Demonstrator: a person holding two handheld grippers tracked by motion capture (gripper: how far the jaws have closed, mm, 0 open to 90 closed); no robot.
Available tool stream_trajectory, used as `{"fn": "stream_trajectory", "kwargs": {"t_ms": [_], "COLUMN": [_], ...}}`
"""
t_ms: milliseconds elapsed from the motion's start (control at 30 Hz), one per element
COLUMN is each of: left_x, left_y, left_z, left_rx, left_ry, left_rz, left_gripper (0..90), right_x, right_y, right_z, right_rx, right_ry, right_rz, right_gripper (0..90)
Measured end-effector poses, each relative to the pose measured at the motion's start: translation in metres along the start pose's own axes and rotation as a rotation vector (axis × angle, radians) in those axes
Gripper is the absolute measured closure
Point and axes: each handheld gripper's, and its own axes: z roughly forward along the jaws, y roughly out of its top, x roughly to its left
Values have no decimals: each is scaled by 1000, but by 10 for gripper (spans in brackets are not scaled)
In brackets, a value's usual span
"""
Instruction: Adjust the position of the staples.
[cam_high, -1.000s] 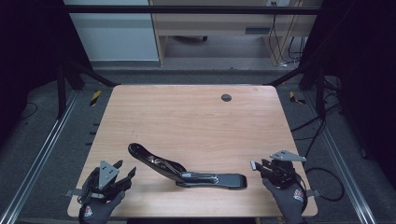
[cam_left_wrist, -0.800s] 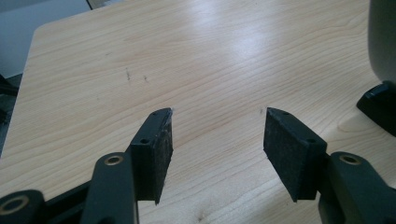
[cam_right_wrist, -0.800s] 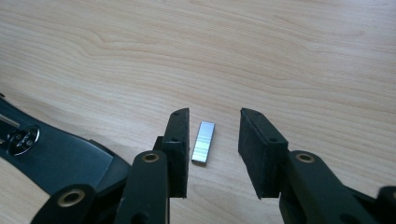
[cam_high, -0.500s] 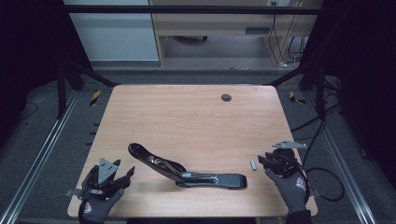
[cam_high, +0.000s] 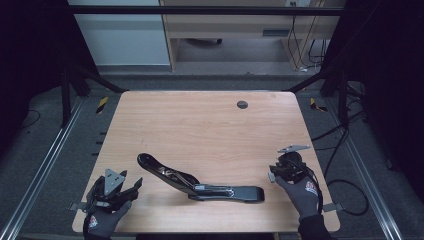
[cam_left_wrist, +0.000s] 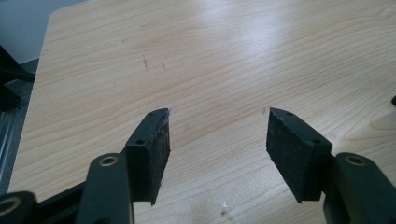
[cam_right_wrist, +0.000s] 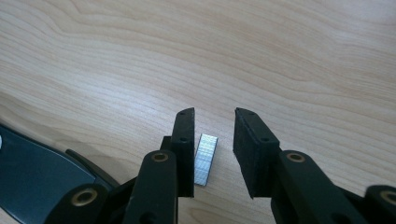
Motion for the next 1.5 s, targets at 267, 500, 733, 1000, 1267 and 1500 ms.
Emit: {"fn": "stream_trajectory", "kwargs": {"t_ms": [267, 500, 733, 1000, 1267, 1500], "left_x": [-2, -2, -2, -2, -2, -2], "left_y": [0, -1, -1, -1, -2, -2], "left_z": [1, 1, 1, 1, 1, 1], "left_rx": [7, 10, 10, 12, 14, 15], "left_ry": [2, -1, 1, 1, 0, 0], "left_rz": [14, 13, 13, 13, 14, 14], "left_gripper": [397, 395, 395, 394, 394, 394], "right_x": [2, 4, 7, 9, 11, 11], "right_y": [-3, -4, -10, -9, -10, -10], "right_z": [11, 16, 24, 25, 29, 30], "right_rx": [53, 51, 69, 79, 98, 102], "right_ry": [-23, -19, -14, -21, -29, -28], "right_rz": [8, 40, 48, 52, 50, 54], "right_gripper": [715, 727, 730, 744, 770, 780]}}
